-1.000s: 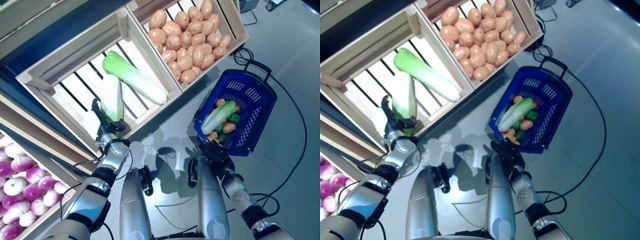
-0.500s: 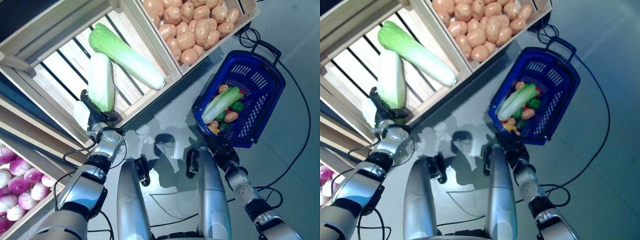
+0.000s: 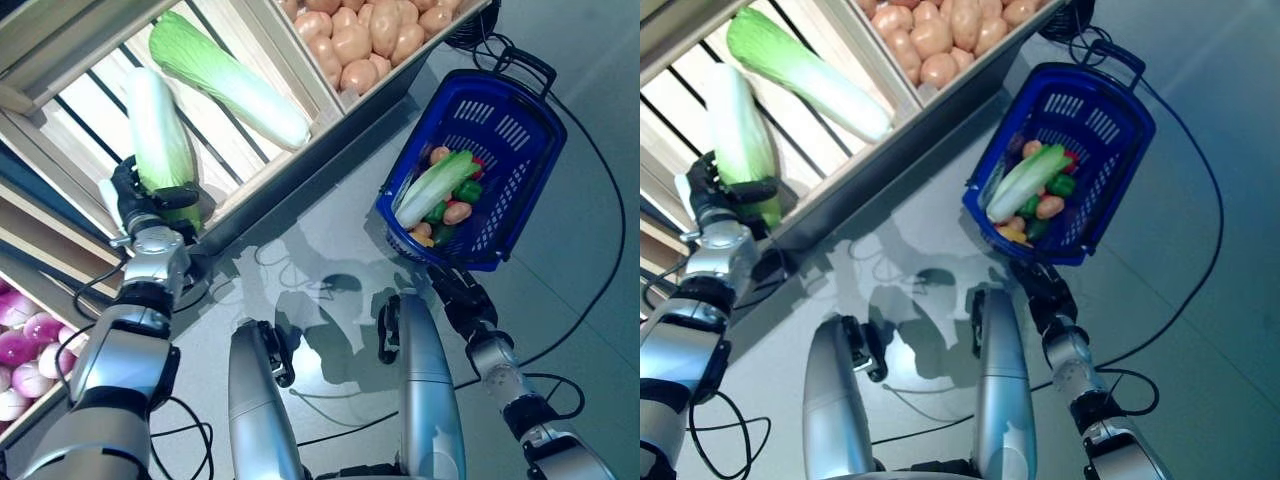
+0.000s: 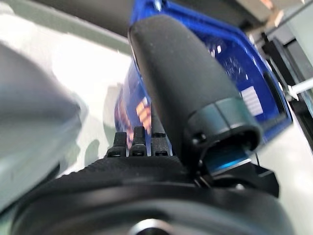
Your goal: Put vegetables into the basket
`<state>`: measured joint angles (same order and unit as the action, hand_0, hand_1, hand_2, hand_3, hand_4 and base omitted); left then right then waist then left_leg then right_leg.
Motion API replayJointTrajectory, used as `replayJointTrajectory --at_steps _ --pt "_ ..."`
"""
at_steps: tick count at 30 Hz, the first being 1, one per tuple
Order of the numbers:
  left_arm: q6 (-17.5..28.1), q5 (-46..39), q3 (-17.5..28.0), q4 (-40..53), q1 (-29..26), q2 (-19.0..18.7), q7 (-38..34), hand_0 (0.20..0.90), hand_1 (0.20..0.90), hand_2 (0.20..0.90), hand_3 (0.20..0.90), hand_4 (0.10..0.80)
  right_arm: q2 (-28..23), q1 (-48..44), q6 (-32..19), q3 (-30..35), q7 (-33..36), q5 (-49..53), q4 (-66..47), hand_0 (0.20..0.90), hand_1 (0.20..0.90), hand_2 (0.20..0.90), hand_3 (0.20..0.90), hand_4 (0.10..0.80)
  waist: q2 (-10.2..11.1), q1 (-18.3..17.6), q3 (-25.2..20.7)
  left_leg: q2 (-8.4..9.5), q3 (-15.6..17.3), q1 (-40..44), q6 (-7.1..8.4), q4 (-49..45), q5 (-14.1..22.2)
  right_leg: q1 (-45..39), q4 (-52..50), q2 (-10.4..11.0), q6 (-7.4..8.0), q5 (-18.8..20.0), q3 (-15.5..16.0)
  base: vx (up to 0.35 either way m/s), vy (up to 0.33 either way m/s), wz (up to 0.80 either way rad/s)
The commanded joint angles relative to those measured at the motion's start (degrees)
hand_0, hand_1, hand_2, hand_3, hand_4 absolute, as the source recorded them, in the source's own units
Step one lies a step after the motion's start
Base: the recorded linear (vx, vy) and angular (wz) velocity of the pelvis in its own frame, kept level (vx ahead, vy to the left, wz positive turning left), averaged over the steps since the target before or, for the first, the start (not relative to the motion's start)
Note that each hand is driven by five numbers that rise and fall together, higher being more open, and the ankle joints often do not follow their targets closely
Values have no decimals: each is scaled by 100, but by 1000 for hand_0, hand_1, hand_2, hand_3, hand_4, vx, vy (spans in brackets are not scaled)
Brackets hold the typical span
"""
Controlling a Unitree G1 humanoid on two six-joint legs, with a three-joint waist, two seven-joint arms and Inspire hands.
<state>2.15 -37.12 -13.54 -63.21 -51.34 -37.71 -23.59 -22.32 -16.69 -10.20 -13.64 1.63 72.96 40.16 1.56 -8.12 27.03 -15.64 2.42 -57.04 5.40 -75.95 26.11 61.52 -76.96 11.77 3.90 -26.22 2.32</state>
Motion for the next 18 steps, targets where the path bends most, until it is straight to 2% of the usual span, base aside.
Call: replayJointTrajectory --at_steps 1,9,18 --pt "-202 -244 -134 -388 397 -19 364 300 300 300 300 400 -129 292 -173 287 -391 123 -208 900 900 900 900 800 27 -57 -325 55 -19 228 -152 463 0 -563 846 424 21 459 -212 -1 19 -23" --pt "-88 -202 33 -318 709 -59 422 300 300 300 300 400 -94 308 -215 308 -414 82 -45 900 900 900 900 800 -20 -89 -565 56 278 1138 -140 1415 -292 -1399 1657 346 48 667 -153 5 7 -5" --pt "268 54 272 -145 1194 -57 244 300 300 300 300 400 115 586 -401 388 -545 -64 121 900 900 900 900 800 -104 -82 -1111 195 580 2596 -189 2863 -738 -2767 2843 351 77 950 -36 103 -7 -2"
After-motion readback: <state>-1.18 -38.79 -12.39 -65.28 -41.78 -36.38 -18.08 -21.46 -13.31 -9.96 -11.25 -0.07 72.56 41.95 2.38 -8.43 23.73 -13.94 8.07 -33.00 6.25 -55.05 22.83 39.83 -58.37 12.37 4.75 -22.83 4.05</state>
